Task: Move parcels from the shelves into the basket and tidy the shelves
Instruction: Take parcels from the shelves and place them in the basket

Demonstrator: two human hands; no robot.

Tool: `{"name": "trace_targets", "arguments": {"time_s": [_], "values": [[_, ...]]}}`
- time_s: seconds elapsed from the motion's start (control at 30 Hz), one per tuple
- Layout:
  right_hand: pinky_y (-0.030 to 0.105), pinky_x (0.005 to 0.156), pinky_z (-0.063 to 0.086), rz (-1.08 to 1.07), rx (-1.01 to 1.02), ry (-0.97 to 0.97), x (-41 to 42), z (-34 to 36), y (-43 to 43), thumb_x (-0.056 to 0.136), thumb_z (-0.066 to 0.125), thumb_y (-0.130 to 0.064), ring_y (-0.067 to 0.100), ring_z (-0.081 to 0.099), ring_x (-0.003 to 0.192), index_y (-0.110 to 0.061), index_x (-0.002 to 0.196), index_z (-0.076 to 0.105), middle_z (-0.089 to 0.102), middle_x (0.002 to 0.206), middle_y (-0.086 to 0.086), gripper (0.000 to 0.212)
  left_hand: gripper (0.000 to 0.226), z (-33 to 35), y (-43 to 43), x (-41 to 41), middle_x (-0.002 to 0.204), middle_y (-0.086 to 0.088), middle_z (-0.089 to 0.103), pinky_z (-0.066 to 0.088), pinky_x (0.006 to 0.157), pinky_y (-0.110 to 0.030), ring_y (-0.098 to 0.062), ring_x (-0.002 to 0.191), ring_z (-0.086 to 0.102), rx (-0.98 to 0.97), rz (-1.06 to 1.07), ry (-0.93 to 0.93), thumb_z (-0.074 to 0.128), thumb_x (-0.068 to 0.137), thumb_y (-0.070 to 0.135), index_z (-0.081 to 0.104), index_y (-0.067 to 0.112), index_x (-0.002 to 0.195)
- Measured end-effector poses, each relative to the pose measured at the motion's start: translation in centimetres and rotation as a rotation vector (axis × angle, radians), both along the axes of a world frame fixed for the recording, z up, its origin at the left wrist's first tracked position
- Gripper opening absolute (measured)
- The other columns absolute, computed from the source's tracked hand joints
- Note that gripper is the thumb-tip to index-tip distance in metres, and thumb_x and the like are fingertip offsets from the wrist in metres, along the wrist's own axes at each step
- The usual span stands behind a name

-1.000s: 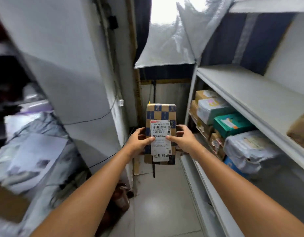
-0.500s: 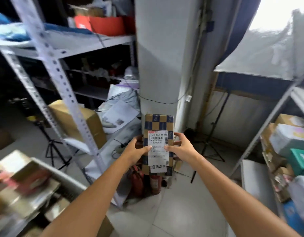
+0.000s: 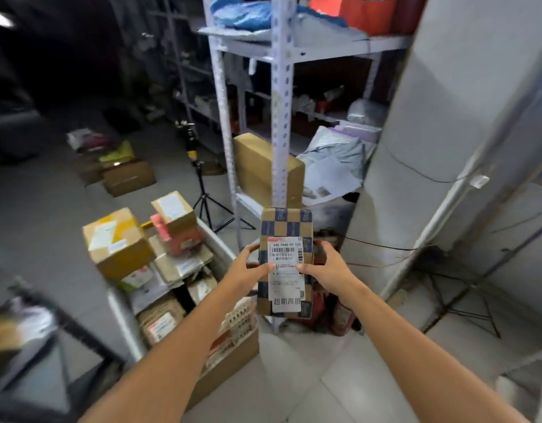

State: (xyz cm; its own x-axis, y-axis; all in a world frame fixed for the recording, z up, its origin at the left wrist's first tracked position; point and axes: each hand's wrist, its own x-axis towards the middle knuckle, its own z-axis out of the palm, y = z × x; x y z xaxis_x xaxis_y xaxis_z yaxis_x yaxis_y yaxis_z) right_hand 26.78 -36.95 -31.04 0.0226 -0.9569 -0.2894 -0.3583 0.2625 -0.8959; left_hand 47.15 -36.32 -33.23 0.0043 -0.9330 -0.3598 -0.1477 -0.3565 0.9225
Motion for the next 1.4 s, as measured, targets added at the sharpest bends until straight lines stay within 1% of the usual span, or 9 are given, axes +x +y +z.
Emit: {"name": "trace_targets", "arguments": {"time_s": [0.1, 0.37, 0.5, 0.6, 0.77, 0.87, 1.1, 1.23, 1.4], "values": [[0.043, 0.089, 0.057, 0.083, 0.035, -0.043, 3.8, -1.2, -1.0, 0.081, 0.081, -0.017, 0.019, 0.067, 0.102, -0.025, 0.143, 0.038, 0.065, 0.124, 0.002, 0.076, 0.065, -0.7, 1.2, 3.7, 0.113, -0.001, 0.057, 0.058, 0.065, -0.033, -0.016, 0.097, 0.062, 0.027, 0.074, -0.032, 0.075, 0.086, 0.03, 0.04, 0.035, 0.14], [0.035, 0.072, 0.06, 0.349, 0.094, -0.091, 12.6, -4.6, -6.8, 0.083, 0.078, -0.013, 0.017, 0.066, 0.098, -0.024, 0.144, 0.04, 0.064, 0.12, 0.003, 0.072, 0.059, -3.5, 0.6, 11.4, 0.125, 0.001, 0.057, 0.056, 0.09, -0.049, -0.023, 0.114, 0.06, 0.084, 0.335, -0.045, 0.075, 0.085, 0.034, 0.044, 0.039, 0.135], [0.021, 0.056, 0.053, 0.509, 0.095, -0.067, 16.6, -5.9, -9.8, 0.085, 0.075, -0.011, 0.01, 0.064, 0.092, -0.023, 0.142, 0.042, 0.062, 0.115, -0.003, 0.067, 0.064, -4.8, 0.5, 13.9, 0.125, 0.001, 0.058, 0.06, 0.069, -0.037, -0.02, 0.104, 0.064, 0.119, 0.496, -0.025, 0.075, 0.085, 0.033, 0.039, 0.042, 0.138], [0.024, 0.063, 0.053, 0.617, 0.109, -0.043, 19.8, -7.4, -11.4, 0.083, 0.078, -0.018, 0.021, 0.063, 0.109, -0.028, 0.142, 0.042, 0.061, 0.128, 0.002, 0.069, 0.062, -5.5, 1.0, 15.4, 0.109, 0.01, 0.054, 0.054, 0.063, -0.029, -0.01, 0.092, 0.059, 0.121, 0.591, 0.004, 0.07, 0.091, 0.023, 0.037, 0.038, 0.141], [0.034, 0.075, 0.057, 0.722, 0.153, -0.002, 24.6, -10.2, -12.1, 0.084, 0.077, -0.017, 0.009, 0.063, 0.097, -0.03, 0.142, 0.042, 0.062, 0.125, -0.004, 0.069, 0.064, -8.4, 1.6, 18.6, 0.115, 0.005, 0.059, 0.057, 0.072, -0.038, -0.02, 0.105, 0.062, 0.172, 0.735, 0.07, 0.07, 0.09, 0.015, 0.038, 0.039, 0.14], [0.036, 0.081, 0.056, 0.766, 0.189, 0.027, 27.2, -12.3, -12.3, 0.086, 0.074, -0.015, 0.017, 0.062, 0.107, -0.027, 0.144, 0.039, 0.062, 0.128, -0.002, 0.068, 0.063, -10.8, 1.6, 20.7, 0.114, 0.002, 0.065, 0.058, 0.076, -0.037, -0.018, 0.104, 0.065, 0.166, 0.775, 0.065, 0.069, 0.09, 0.008, 0.039, 0.033, 0.14], [0.047, 0.089, 0.057, 0.799, 0.218, 0.125, 33.0, -17.8, -13.4, 0.087, 0.074, -0.012, 0.02, 0.062, 0.111, -0.026, 0.14, 0.042, 0.06, 0.107, -0.015, 0.064, 0.067, -16.9, 0.7, 25.8, 0.123, -0.002, 0.061, 0.055, 0.093, -0.048, -0.022, 0.113, 0.062, 0.216, 0.801, 0.056, 0.07, 0.089, 0.01, 0.038, 0.027, 0.145], [0.015, 0.062, 0.05, 0.797, 0.216, 0.161, 35.6, -20.9, -14.1, 0.089, 0.071, -0.009, 0.001, 0.057, 0.091, -0.023, 0.14, 0.042, 0.053, 0.097, -0.021, 0.061, 0.065, -20.4, 0.0, 28.3, 0.125, 0.001, 0.061, 0.057, 0.091, -0.046, -0.017, 0.112, 0.062, 0.26, 0.803, 0.064, 0.067, 0.091, 0.012, 0.036, 0.03, 0.145], [0.02, 0.065, 0.054, 0.807, 0.262, 0.193, 38.0, -24.9, -14.5, 0.088, 0.072, -0.012, 0.017, 0.061, 0.108, -0.021, 0.145, 0.04, 0.06, 0.116, -0.004, 0.066, 0.062, -23.8, -0.8, 30.4, 0.129, -0.003, 0.06, 0.057, 0.082, -0.03, -0.016, 0.111, 0.06, 0.308, 0.822, 0.027, 0.067, 0.091, 0.008, 0.038, 0.022, 0.145]]}}
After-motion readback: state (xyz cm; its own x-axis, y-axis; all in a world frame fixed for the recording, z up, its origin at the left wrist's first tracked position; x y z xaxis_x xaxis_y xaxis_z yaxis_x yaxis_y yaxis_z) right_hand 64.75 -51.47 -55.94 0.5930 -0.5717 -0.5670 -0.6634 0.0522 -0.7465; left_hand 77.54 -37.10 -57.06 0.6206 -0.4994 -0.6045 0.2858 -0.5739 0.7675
